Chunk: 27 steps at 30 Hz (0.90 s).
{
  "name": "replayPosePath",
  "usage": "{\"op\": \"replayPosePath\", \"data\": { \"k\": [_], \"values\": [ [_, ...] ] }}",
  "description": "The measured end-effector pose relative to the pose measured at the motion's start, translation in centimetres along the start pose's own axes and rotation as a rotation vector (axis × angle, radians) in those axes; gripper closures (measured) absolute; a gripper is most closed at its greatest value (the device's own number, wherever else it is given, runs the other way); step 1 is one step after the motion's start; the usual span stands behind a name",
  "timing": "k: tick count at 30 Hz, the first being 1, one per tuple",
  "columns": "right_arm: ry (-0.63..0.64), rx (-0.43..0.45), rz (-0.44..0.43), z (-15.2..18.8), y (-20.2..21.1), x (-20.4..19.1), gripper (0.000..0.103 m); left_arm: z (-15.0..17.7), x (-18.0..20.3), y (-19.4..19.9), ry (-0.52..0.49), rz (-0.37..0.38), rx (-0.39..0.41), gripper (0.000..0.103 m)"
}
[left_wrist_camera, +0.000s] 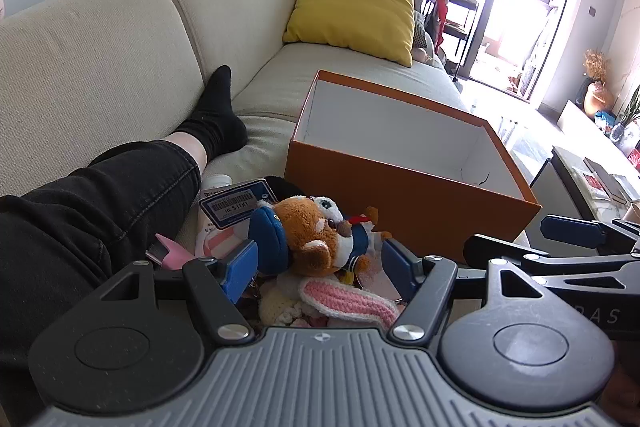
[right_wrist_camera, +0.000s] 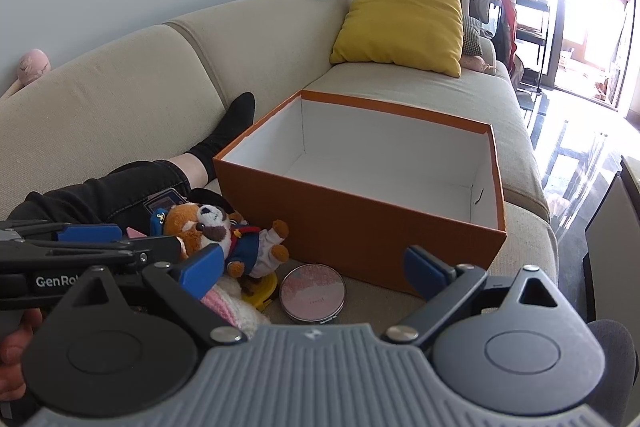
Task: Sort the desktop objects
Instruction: 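Grasp the red panda plush with the right tool while the left tool grasps the white panda plush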
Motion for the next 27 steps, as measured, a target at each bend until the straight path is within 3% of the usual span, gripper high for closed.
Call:
{"op": "replayPosePath", "data": {
  "k": [20,27],
  "values": [
    [-0.004,-0.024,-0.007,0.3,-0.3,0.1,0.007,0.1,-0.4,-0.3,0.008,0.005,-0.023,0.023],
    [0.026,-0.077,-0.074,0.4,-1.8,-0.8,0.027,0.0,-1.2,-0.9,0.02,0.017,-0.056,0.037]
  ]
}}
Point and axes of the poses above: each gripper's, at about its wrist camera, not at the fingertips, and y roughly against the way its jaws point, x to its right, z to its underside, the point moved 5 cm from there along -y, roughly the way its jaws point, and after that the axes turned 1 degree about x, right-handed, at the moved point
